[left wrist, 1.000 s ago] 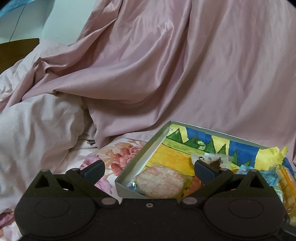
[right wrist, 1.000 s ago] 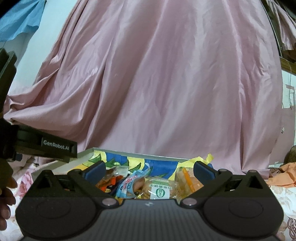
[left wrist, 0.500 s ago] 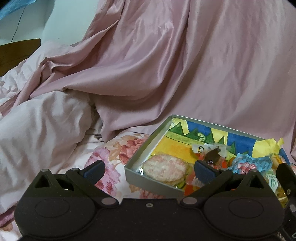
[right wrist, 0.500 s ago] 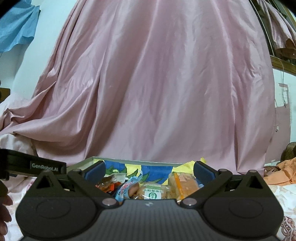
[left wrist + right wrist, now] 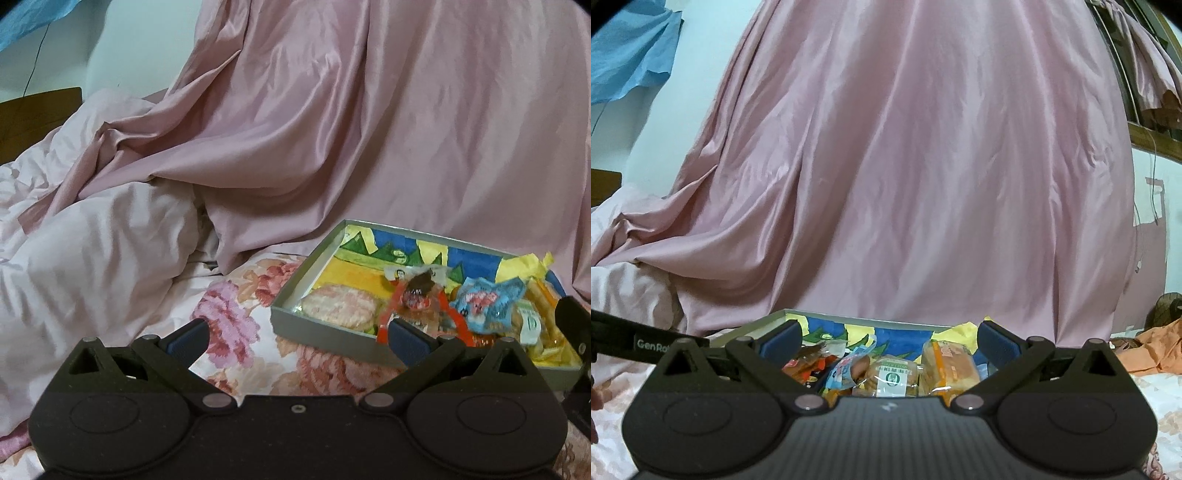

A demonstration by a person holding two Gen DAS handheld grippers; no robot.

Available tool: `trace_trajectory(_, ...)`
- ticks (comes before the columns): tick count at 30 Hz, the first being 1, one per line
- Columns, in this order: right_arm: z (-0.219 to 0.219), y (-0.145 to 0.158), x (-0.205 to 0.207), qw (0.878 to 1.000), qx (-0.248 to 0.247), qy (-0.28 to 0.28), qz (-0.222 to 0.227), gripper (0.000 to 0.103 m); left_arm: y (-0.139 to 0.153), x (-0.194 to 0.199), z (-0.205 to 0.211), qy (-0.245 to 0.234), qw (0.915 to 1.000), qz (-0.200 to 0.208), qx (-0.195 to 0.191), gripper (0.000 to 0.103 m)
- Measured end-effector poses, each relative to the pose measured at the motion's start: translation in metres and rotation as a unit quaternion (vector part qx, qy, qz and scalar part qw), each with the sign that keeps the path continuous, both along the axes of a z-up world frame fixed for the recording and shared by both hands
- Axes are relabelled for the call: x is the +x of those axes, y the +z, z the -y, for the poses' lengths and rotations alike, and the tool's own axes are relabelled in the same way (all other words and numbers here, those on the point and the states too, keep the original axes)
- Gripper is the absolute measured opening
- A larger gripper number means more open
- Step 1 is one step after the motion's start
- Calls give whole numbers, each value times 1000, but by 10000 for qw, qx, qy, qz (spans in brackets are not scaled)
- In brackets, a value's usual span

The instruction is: Organize snacks

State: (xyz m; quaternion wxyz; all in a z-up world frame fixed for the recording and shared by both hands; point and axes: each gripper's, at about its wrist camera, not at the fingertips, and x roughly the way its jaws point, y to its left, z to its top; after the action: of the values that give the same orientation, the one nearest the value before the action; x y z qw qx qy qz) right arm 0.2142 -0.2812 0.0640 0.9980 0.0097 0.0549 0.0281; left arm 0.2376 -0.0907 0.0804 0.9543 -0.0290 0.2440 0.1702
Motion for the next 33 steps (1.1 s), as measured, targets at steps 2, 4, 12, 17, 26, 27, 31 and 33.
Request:
trace_trajectory(2, 0, 0, -4, 10000, -41, 11, -1, 103, 0, -7, -1, 6, 10000, 15, -2, 102)
trace_trajectory(4, 0, 0, -9, 10000, -60, 25, -10, 103, -1, -13, -3, 7, 10000, 9, 10, 102)
trace_trajectory(12, -6, -1, -26, 9997, -226, 125, -9, 103, -9, -36, -8, -20, 10000, -39, 77, 102)
trace_trajectory(17, -9, -2, -38, 9993, -305, 197, -16, 103, -14, -49, -15, 62, 10000, -46, 3, 102)
trace_trajectory(26, -10, -6, -58, 9993, -227, 278, -101, 103, -23, -72, -22, 110, 9999, -59, -58, 102)
trace_trajectory(27, -11, -6, -60, 9993, -238, 283, -106, 103, -24, -73, -23, 117, 9999, -68, -68, 102)
trace_trajectory(31, -12, -8, -69, 9992, -243, 303, -64, 103, -26, -81, -24, 124, 9997, -65, -176, 102)
trace_trajectory(33, -12, -9, -73, 9993, -239, 287, -62, 103, -26, -85, -25, 125, 9997, -47, -192, 102)
